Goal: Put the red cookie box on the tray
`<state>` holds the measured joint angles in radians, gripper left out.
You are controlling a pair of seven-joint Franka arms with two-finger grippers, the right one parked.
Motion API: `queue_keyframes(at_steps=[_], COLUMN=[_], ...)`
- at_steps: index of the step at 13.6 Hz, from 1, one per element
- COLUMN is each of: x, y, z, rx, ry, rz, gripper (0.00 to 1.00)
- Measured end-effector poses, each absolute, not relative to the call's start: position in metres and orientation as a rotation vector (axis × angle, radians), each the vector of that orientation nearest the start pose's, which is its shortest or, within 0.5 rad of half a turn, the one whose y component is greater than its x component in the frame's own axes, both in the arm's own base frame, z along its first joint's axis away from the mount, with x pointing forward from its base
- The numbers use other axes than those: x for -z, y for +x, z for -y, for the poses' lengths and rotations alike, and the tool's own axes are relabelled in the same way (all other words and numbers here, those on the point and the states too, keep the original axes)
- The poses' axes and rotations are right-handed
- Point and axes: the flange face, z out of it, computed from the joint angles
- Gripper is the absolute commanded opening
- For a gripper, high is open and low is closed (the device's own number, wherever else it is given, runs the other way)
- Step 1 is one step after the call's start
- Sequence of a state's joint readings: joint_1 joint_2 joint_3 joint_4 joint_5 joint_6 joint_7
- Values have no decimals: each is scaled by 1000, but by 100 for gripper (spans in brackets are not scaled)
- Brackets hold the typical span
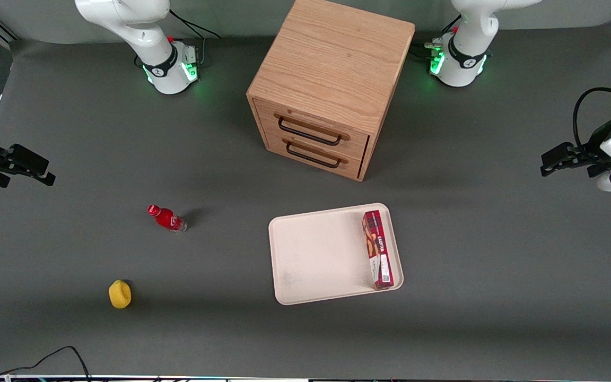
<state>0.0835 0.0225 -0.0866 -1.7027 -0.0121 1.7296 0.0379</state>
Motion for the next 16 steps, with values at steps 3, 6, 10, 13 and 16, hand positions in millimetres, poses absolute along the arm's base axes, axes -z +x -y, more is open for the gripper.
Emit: queue_keyframes(at_steps=[3,6,10,13,16], x=[-562,-562,-565,-569,-571], y=[573,573,575,575,576], z=[3,5,9,9,12], rx=[-3,-2,8,18,26], ry=[-3156,-3156,-3156,-3156,-3156], rz=[-64,-70,-74,-74,-81], gripper=[100,100,100,100,100])
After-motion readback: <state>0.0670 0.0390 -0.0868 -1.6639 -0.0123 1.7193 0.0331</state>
